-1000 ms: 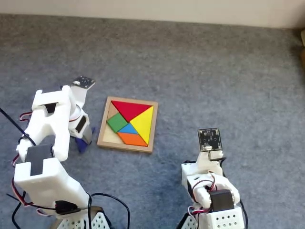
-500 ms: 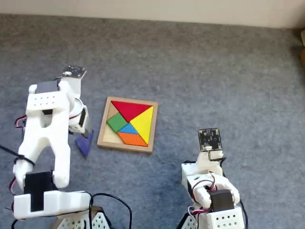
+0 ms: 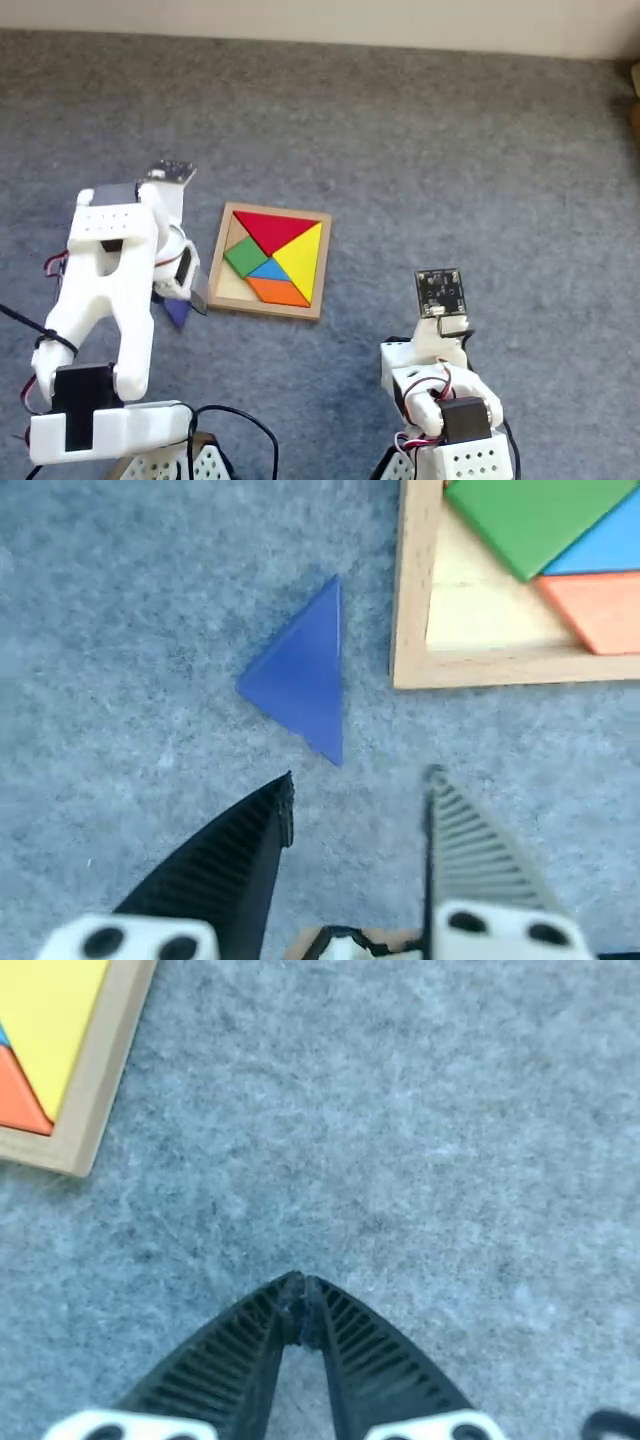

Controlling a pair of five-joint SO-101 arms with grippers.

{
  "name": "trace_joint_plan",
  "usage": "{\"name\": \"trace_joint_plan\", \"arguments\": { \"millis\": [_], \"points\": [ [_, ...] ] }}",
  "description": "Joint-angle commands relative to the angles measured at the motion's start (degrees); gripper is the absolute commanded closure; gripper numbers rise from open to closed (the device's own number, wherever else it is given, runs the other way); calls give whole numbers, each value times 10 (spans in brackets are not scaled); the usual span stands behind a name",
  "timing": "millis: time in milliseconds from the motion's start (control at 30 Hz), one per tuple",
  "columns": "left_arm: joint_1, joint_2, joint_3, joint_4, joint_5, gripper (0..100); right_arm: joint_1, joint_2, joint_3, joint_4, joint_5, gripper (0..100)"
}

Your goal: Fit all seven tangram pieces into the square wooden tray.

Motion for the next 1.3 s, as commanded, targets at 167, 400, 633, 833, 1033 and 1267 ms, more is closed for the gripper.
{"name": "trace_joint_plan", "arguments": {
  "millis": [167, 400, 633, 833, 1033, 1267],
  "points": [
    [-69, -22, 88, -209, -40, 697, 6, -8, 87, -1, -5, 982],
    [-70, 0, 95, -216, -67, 698, 6, -8, 87, -1, -5, 982],
    [-69, 109, -8, -168, -69, 736, 6, -8, 87, -1, -5, 982],
    [-68, 168, -66, -119, -70, 778, 6, -8, 87, -1, -5, 982],
    [-67, 170, -66, -110, -70, 811, 6, -8, 87, -1, -5, 982],
    [-67, 170, -65, -110, -69, 825, 6, -8, 87, -1, -5, 982]
  ]
}}
